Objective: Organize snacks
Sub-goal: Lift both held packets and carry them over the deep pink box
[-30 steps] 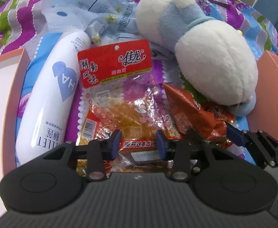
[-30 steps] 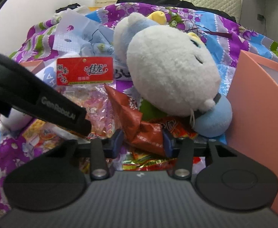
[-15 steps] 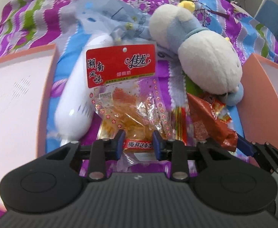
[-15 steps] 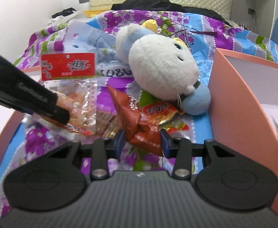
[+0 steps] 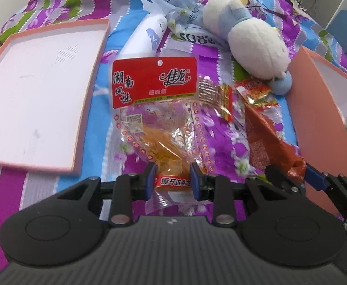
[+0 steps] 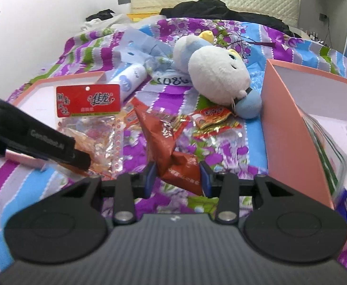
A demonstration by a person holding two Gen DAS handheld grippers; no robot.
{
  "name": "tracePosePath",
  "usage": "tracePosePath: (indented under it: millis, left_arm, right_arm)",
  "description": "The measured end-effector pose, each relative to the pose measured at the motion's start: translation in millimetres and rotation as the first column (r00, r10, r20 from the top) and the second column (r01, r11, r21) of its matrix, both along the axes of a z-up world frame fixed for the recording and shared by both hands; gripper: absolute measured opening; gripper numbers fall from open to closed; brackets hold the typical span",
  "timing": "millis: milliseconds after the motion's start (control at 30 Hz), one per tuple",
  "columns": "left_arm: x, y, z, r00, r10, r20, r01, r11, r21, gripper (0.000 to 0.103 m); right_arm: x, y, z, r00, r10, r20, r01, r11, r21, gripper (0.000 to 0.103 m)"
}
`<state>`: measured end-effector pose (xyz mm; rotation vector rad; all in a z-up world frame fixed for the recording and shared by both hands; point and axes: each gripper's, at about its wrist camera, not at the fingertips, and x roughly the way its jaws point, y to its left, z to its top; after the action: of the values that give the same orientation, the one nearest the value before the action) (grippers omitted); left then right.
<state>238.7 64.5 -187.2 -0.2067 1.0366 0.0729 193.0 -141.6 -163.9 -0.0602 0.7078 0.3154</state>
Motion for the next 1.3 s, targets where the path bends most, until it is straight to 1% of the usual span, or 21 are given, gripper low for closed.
tracePosePath:
  millis: [267, 567, 700, 800, 933, 1100, 1300]
  left_arm:
    - [-42.8, -11.3, 31.0, 0.999, -0.005, 0.038, 0.005, 1.0, 0.005, 0.035]
    - [-67.7, -22.4, 86.0, 0.994, -0.017, 0.107, 0.018, 1.0, -0.003, 0.035]
    - [-70.2, -29.8, 111.9, 0.988, -0.046, 0.146, 0.047, 0.999, -0.004, 0.035]
    - [-71.4, -39.3, 132.8, 0.98, -0.07, 0.186, 0.07, 0.998, 0.004, 0.035]
    - [-64.5, -51.7, 159.3, 0.969, -0.092, 0.229, 0.095, 0.996, 0.0, 0.035]
    - [-50.2, -77.5, 189.5, 0.949, -0.145, 0.281, 0.148, 0.989, 0.011, 0.035]
    - [-29.2, -116.7, 215.1, 0.92, -0.21, 0.33, 0.222, 0.975, 0.0, 0.035]
  right_arm:
    - [-30.4, -18.9, 24.7, 0.999, -0.038, 0.014, 0.037, 0.999, 0.028, 0.042]
    - [-52.7, -39.9, 74.5, 0.997, -0.053, 0.064, 0.049, 0.997, 0.056, 0.042]
    - [-54.3, -47.3, 95.3, 0.995, -0.057, 0.081, 0.051, 0.996, 0.069, 0.042]
    - [-52.3, -52.4, 108.5, 0.992, -0.065, 0.104, 0.058, 0.996, 0.062, 0.042]
    - [-47.6, -65.2, 126.2, 0.989, -0.09, 0.121, 0.08, 0.993, 0.086, 0.041]
    - [-41.7, -88.7, 148.1, 0.977, -0.138, 0.164, 0.125, 0.988, 0.086, 0.041]
    - [-30.4, -123.5, 167.1, 0.96, -0.198, 0.2, 0.185, 0.979, 0.082, 0.042]
